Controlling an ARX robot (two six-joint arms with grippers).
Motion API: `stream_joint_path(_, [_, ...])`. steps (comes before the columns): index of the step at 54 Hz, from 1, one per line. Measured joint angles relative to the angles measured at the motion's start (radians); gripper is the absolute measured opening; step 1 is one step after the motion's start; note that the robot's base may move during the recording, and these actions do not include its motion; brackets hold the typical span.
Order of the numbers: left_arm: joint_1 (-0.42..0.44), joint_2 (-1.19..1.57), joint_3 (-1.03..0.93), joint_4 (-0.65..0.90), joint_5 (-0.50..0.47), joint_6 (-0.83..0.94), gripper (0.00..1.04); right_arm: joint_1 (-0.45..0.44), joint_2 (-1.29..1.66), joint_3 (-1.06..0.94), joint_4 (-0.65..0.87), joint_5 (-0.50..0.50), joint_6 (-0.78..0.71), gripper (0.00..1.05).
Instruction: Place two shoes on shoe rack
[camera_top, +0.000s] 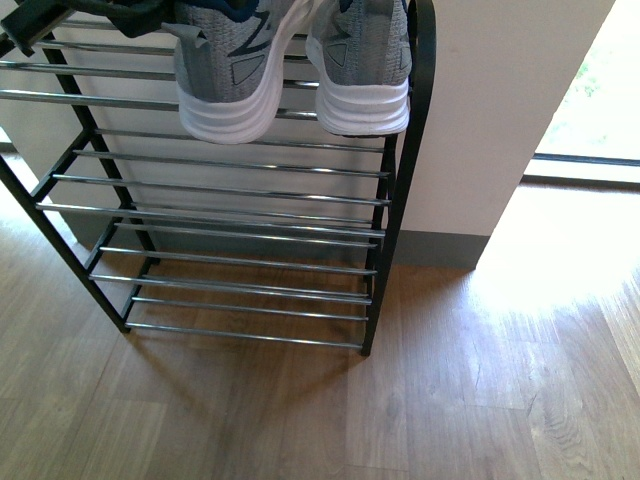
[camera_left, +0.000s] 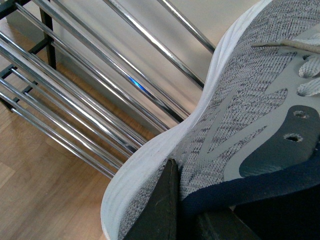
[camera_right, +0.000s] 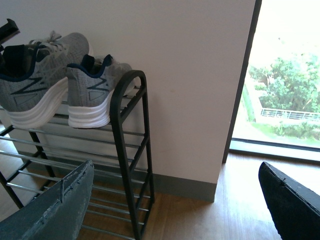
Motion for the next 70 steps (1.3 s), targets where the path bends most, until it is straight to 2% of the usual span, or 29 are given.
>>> stream_joint_path(26, [-0.012,0.079,0.068,-0.052,0.003,-0.148,0.02,0.000,0.000,0.000,0.000,0.000,0.000,0.96])
stream_joint_path(49, [-0.010,0.150,0.207,-0.151,-0.008,-0.148,0.02,0.000,0.000,0.000,0.000,0.000,0.000,0.96])
stream_joint_path(51, [-0.010,0.150,0.207,-0.151,-0.011,-0.149,0.05,0.000,0.000,0.000,0.000,0.000,0.000,0.96])
stream_joint_path(57, [-0.009,0.150,0.208,-0.159,-0.032,-0.149,0.23,0.000,0.000,0.000,0.000,0.000,0.000,0.96])
stream_joint_path(70, [-0.012,0.114,0.167,-0.100,-0.042,-0.148,0.69,0.000,0.000,0.000,0.000,0.000,0.000,0.96])
